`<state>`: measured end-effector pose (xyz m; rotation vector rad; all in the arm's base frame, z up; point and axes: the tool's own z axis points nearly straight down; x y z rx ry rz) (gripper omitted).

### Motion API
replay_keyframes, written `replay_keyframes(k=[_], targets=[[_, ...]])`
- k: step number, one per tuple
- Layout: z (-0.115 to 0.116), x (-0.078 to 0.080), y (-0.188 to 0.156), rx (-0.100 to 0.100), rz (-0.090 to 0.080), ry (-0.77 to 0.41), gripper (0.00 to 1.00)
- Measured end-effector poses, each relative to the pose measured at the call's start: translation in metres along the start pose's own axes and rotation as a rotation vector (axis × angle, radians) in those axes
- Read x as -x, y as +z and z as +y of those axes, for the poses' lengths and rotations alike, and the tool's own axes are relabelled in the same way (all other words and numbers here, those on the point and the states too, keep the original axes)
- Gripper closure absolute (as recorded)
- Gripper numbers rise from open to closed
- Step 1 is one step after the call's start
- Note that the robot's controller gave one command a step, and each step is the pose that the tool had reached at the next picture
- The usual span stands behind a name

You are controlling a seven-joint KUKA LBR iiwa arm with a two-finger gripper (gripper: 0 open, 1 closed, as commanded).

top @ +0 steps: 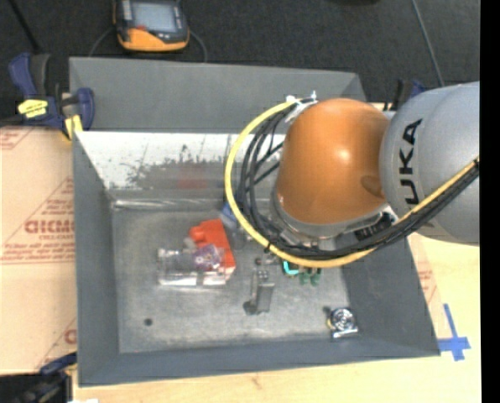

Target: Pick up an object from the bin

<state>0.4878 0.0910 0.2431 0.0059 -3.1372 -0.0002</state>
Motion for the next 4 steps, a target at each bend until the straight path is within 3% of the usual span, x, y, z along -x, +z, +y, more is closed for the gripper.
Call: replay_keyframes(k=[1,2,3,4], targets=[[0.017,0.040,0.052,0.000,-0.003,0.143,0.00],[0.023,0.083,0.172,0.003,-0.007,0.017,0.00],[0.024,0.087,0.165,0.008,-0.022,0.020,1.00],[0.035,0.078,0.042,0.000,-0.013,-0.049,1.00]])
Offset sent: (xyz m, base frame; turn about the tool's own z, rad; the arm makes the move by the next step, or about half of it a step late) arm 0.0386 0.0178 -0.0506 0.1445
